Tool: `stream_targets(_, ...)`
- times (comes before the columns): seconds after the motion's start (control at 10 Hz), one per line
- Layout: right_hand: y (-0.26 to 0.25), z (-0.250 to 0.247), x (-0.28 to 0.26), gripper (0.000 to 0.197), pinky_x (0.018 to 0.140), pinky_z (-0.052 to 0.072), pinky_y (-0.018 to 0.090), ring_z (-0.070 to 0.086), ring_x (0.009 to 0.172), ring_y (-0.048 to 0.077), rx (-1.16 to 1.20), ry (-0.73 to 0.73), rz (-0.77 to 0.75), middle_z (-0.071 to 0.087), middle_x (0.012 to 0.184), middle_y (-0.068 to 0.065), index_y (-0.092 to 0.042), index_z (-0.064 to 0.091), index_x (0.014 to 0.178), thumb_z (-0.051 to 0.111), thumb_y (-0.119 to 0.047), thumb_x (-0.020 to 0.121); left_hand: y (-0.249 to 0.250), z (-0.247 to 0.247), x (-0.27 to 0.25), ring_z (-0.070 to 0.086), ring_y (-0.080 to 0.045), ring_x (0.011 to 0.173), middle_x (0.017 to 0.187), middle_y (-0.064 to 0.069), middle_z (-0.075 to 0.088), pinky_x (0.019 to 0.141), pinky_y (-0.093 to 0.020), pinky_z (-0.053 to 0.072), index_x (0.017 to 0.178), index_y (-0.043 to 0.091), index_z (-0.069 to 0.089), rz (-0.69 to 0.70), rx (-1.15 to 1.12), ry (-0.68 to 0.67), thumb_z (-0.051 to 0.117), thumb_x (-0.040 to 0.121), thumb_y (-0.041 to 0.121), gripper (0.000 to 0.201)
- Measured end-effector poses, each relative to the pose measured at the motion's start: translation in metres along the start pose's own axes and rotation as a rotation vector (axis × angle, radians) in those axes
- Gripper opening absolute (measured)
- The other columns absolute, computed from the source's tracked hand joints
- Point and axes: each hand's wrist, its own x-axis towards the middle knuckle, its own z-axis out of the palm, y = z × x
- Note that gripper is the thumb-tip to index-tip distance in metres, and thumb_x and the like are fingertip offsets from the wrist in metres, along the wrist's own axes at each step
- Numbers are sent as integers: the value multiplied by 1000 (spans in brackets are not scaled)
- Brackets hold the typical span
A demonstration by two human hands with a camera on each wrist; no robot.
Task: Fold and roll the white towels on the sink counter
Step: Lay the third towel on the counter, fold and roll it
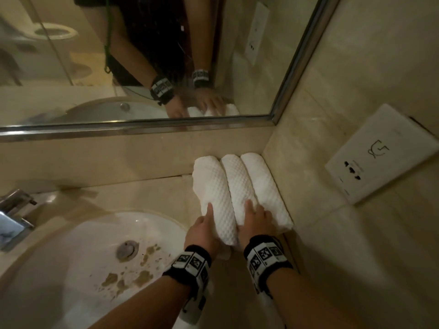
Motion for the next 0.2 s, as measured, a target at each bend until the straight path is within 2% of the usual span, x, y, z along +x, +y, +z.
stream_targets(0.1, -3, -6, -4, 74, 105, 33, 50, 26, 134, 31, 23, -21, 3, 24, 150, 8, -25, 14, 150, 57, -39, 90, 7, -17, -6, 44, -27, 128, 146, -10, 39, 105, -36, 33, 150, 22, -15, -3, 41, -153, 56, 89, 27, 94)
stream_targets(0.2, 6, -17, -10, 75, 109, 30, 53, 22, 136, 32, 70, -43, 0, 20, 152, 6, -29, 17, 149, 58, -42, 88, 7, -34, -23, 32, -26, 139, 155, -9, 26, 109, -35, 28, 152, 15, -6, 3, 3, -214, 62, 88, 34, 95)
